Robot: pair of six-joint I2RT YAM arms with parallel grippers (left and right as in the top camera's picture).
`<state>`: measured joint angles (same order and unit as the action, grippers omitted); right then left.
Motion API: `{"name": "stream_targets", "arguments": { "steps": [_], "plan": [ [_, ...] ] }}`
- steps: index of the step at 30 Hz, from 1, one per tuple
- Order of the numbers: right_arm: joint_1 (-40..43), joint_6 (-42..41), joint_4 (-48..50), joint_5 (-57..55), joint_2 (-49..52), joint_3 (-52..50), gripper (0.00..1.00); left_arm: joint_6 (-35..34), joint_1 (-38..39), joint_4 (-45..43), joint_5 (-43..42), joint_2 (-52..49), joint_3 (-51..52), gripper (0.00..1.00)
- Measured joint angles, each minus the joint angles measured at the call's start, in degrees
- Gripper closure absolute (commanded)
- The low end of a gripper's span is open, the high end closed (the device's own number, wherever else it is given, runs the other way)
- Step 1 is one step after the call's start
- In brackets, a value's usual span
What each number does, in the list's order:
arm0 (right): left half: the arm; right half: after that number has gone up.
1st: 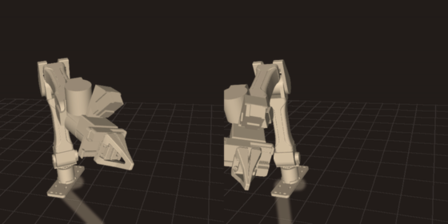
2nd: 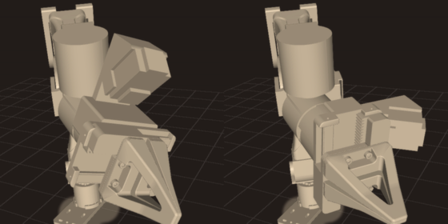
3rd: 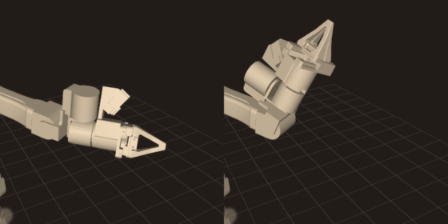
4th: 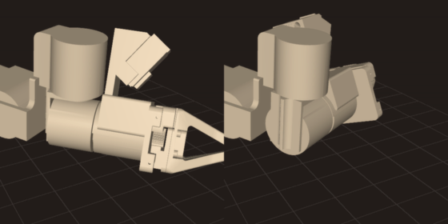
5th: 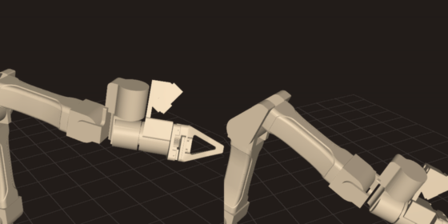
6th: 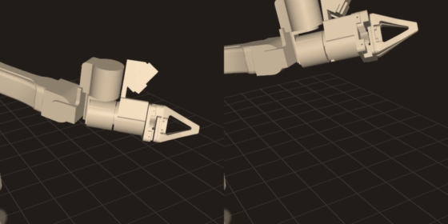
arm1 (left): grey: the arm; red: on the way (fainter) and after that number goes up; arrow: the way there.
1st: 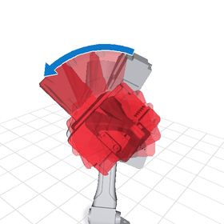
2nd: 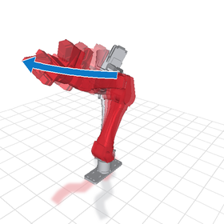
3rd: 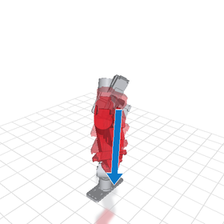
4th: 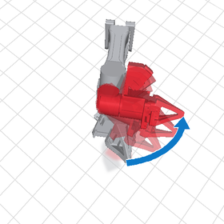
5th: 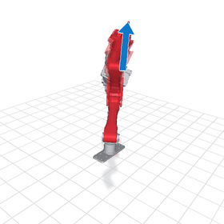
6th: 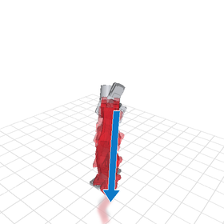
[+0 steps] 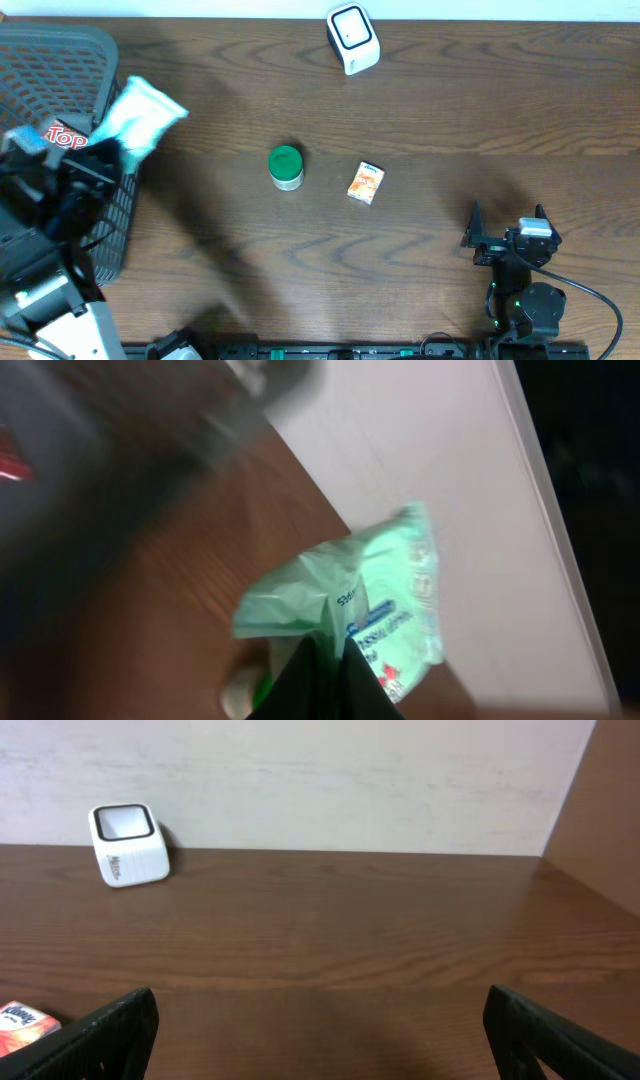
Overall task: Scan the item barcode
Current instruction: 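Carry the wet-wipe pack forward and drop it beside the jar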
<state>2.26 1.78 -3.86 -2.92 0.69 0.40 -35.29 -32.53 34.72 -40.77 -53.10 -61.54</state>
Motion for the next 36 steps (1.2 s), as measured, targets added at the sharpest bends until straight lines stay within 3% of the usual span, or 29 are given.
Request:
{"name": "stream_targets", "arguments": {
  "steps": [5, 15, 24, 36],
  "plan": [
    [0.0, 0.0, 0.0, 0.0, 0.0, 0.0, 0.01, 0.8, 13.3, 0.0, 0.4, -0.4, 0.0, 0.93],
    [0.0, 0.0, 0.0, 0.0, 0.0, 0.0, 0.01, 0.8, 40.0, -3.9, 11.0, -9.8, 0.0, 0.93],
    [0.0, 0.0, 0.0, 0.0, 0.0, 0.0, 0.01, 0.5, 57.2, -19.8, 13.9, -27.4, 0.0, 0.93],
    [0.0, 0.0, 0.0, 0.0, 0.0, 0.0, 0.01, 0.0, 71.9, -41.0, 14.1, -48.0, 0.0, 0.92]
  ]
}}
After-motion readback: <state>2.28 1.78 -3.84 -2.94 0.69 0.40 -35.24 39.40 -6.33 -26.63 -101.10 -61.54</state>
